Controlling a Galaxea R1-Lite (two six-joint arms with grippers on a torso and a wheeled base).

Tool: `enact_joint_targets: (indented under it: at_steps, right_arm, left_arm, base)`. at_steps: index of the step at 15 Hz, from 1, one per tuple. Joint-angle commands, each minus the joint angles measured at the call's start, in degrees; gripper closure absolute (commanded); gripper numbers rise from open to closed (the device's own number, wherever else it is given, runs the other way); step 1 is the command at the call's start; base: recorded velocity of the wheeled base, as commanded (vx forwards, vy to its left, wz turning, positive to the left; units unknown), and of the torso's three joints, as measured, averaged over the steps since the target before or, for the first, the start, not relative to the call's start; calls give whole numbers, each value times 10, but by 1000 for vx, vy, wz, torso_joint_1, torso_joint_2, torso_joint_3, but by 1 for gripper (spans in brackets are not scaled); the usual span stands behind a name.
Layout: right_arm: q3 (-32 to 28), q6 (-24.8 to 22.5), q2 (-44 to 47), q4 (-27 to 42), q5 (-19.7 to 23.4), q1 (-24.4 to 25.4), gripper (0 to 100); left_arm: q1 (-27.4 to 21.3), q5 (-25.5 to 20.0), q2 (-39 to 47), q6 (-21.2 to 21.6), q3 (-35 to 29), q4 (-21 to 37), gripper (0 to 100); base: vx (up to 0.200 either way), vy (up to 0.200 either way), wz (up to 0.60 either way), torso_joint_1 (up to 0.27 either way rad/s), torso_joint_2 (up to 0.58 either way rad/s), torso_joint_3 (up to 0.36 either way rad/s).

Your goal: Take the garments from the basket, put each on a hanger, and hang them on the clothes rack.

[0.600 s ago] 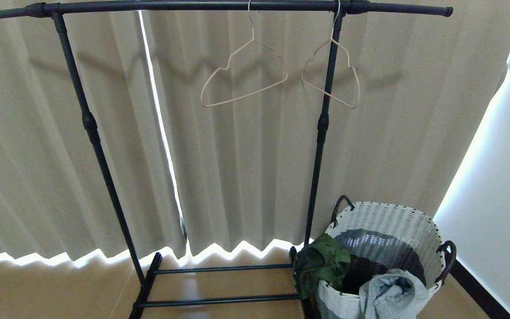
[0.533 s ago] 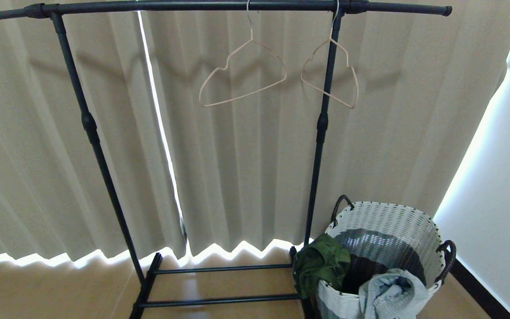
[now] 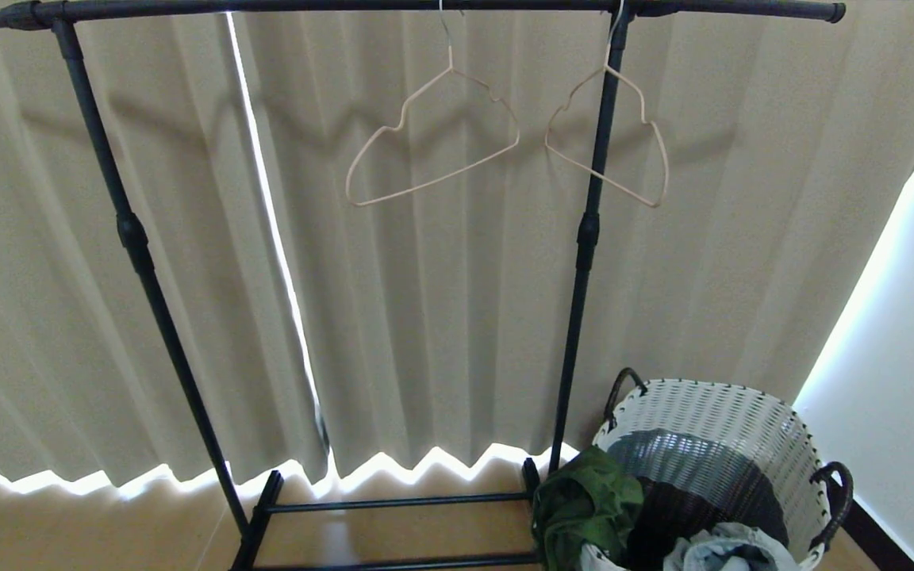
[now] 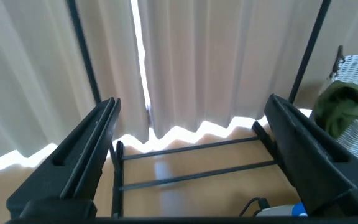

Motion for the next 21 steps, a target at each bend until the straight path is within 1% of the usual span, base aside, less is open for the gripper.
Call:
enact_joint_targets:
  at_steps: [1, 2, 3, 4, 5, 6, 7, 8, 9, 10, 11, 12, 14, 15, 16, 17, 18, 19, 21]
  right_arm:
    - [-1, -1, 0, 3, 6, 0, 0]
    - [-7, -3, 2, 18, 9, 0, 0]
    - [-26, -7, 12, 50, 9, 3, 0]
    - [-58, -12, 36, 104, 8, 10, 0]
    - [-86, -19, 63, 145, 8, 23, 0]
    - [-118, -20, 119, 197, 8, 50, 0]
    - [-125, -21, 184, 212, 6, 77, 0]
    - [-125, -21, 228, 212, 5, 92, 0]
    - [-125, -21, 311, 203, 5, 112, 0]
    - [-124, -21, 353, 190, 6, 114, 0]
    - [-122, -22, 436, 152, 8, 117, 0]
    - [-122, -23, 459, 140, 8, 119, 0]
    - [-123, -27, 614, 70, 3, 116, 0]
    - [-125, -27, 665, 52, 2, 115, 0]
    - [-127, -27, 693, 41, 1, 115, 0]
    - [-136, -30, 752, 20, -14, 113, 0]
    - [-145, -32, 787, 17, -28, 107, 0]
    - [-154, -45, 823, 16, -43, 97, 0]
    - [-167, -73, 886, -22, -50, 64, 0]
  left_arm:
    - [0, -2, 0, 1, 0, 0, 0]
    - [0, -2, 0, 1, 0, 0, 0]
    - [0, -2, 1, 1, 0, 0, 0]
    - [0, -2, 1, 1, 0, 0, 0]
    - [0, -2, 0, 1, 0, 0, 0]
    - [0, -2, 1, 0, -1, 0, 0]
    - [0, -2, 0, -1, -1, 0, 0]
    - [0, -1, 0, -1, -1, 0, 0]
    - [0, 0, 0, -2, -1, 0, 0]
    - [0, 0, 0, -2, -1, 0, 0]
    - [0, 0, 1, -2, -1, 0, 0]
    - [0, 0, 0, -2, -1, 0, 0]
    - [0, 0, 0, -2, -1, 0, 0]
    - [0, 0, 0, -2, -1, 0, 0]
    - [0, 0, 1, -2, -1, 0, 0]
    - [0, 0, 0, -2, -1, 0, 0]
    - [0, 0, 0, -2, -1, 0, 0]
    - [0, 0, 1, -2, -1, 0, 0]
    - [0, 0, 0, -2, -1, 0, 0]
  base:
    - [0, 0, 0, 0, 0, 0]
    - [0, 0, 0, 0, 0, 0]
    - [0, 0, 0, 0, 0, 0]
    - [0, 0, 0, 0, 0, 0]
    - [0, 0, 0, 0, 0, 0]
    - [0, 0, 0, 0, 0, 0]
    - [0, 0, 0, 0, 0, 0]
    - [0, 0, 0, 0, 0, 0]
    - [0, 0, 0, 0, 0, 0]
    - [0, 0, 0, 0, 0, 0]
    - [0, 0, 0, 0, 0, 0]
    - [0, 0, 0, 0, 0, 0]
    - [0, 0, 0, 0, 0, 0]
    - [0, 0, 0, 0, 0, 0]
    - [0, 0, 0, 0, 0, 0]
    - [0, 0, 0, 0, 0, 0]
    - [0, 0, 0, 0, 0, 0]
    - [0, 0, 0, 0, 0, 0]
    - [0, 0, 0, 0, 0, 0]
